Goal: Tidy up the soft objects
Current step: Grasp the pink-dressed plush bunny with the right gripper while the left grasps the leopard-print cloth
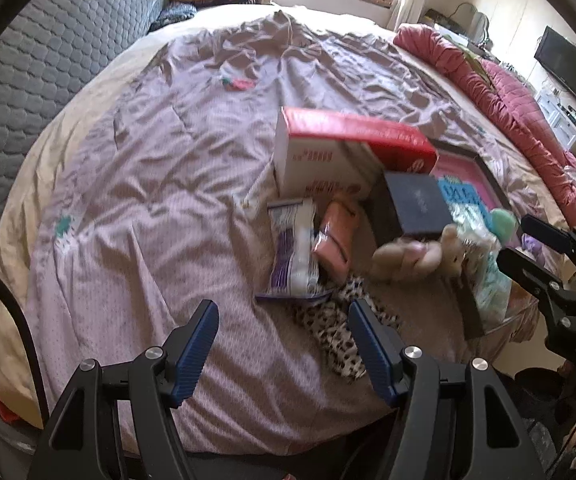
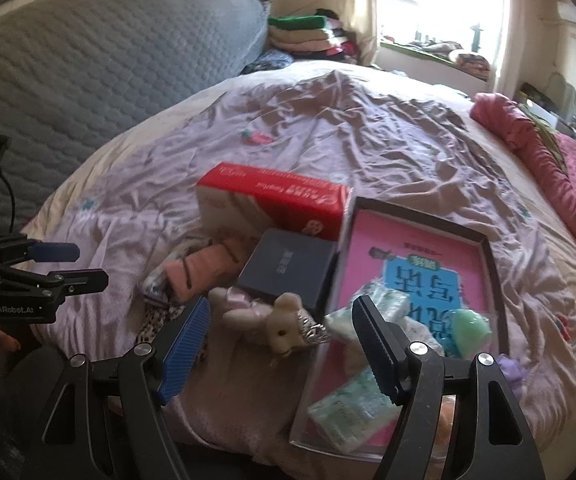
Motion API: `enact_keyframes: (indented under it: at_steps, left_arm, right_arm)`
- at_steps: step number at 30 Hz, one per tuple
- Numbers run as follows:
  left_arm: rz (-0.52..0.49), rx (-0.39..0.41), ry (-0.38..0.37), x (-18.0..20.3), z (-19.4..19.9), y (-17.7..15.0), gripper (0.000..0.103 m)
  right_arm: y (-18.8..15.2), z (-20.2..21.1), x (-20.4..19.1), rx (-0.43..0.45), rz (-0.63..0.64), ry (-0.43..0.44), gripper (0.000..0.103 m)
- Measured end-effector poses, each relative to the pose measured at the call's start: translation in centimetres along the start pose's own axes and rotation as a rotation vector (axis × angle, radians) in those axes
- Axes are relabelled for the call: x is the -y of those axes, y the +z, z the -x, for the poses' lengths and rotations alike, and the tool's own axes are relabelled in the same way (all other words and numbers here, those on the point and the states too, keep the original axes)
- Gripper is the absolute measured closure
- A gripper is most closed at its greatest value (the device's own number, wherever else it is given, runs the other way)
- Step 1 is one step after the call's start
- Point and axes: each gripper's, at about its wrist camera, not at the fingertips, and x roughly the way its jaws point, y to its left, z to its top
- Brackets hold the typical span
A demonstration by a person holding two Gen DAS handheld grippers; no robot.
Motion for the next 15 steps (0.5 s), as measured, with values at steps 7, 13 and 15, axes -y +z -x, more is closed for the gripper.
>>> enact_keyframes:
  at_steps: [7, 13, 15]
  left_arm:
    - [0.008, -0.045, -0.024, 0.3, -1.6, -0.6, 0.036]
    - [-0.006, -0.077, -0.035, 1.0, -2.8, -0.9, 0.036]
    - [-0.008, -0.085, -0.037, 1.2, -3.1, -1.0, 0.036]
  right_arm:
    - [-1.0, -2.6, -1.4, -0.041, 0.129, -0.002, 0.028]
    - [-1.7, -4.8, -2.6, -0.057, 0.246, -0.060, 0.028]
    - [-1.9, -5.5, -2.8, -0.059, 0.279, -0.083, 0.028]
